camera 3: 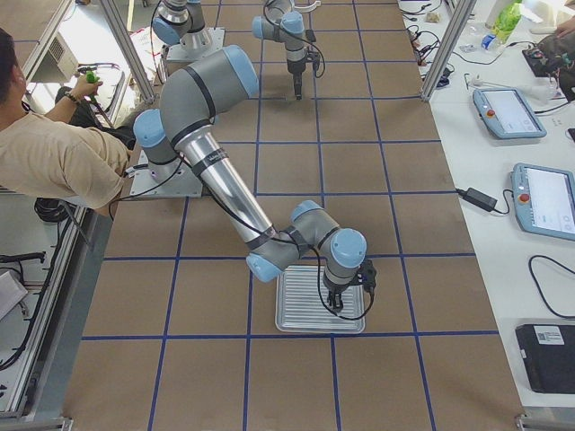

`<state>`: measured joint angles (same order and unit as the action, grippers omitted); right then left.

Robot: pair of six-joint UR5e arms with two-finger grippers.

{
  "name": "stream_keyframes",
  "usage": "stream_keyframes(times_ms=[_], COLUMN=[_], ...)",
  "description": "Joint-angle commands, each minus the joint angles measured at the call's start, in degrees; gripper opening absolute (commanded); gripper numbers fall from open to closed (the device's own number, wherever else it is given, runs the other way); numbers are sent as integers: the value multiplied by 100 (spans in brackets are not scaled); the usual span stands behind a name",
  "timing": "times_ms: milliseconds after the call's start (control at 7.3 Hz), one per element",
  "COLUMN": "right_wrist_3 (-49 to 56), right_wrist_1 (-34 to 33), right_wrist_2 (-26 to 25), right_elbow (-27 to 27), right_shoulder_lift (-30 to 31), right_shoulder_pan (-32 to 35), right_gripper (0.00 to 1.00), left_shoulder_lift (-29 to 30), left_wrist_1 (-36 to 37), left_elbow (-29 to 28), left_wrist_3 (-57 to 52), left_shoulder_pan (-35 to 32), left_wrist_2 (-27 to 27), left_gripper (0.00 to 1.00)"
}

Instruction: Place bearing gear from tray to pile

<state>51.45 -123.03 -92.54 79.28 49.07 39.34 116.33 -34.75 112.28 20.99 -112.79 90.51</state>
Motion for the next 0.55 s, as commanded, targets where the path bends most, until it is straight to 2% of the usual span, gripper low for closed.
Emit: stream_keyframes(times_ms=[0,137,274,411], right_wrist_3=[-20,-55,-82,-91], right_wrist_1=[-80,-80,-80,-72], right_wrist_2=[17,17,34,34], right_elbow=[-114,-80,-62,-62], right_shoulder_lift=[-134,-170,-161,-144], right_shoulder_pan=[-49,-49,-40,-49], right_gripper=[73,68,62,55], left_shoulder_lift=[4,12,4,-14], left_wrist_1=[64,74,74,65], left_elbow=[-30,-39,-39,-22], left_wrist_3=[1,1,1,1], left_shoulder_pan=[-6,-6,-6,-6], left_wrist_2=[2,2,11,37], left_gripper=[63,60,31,13])
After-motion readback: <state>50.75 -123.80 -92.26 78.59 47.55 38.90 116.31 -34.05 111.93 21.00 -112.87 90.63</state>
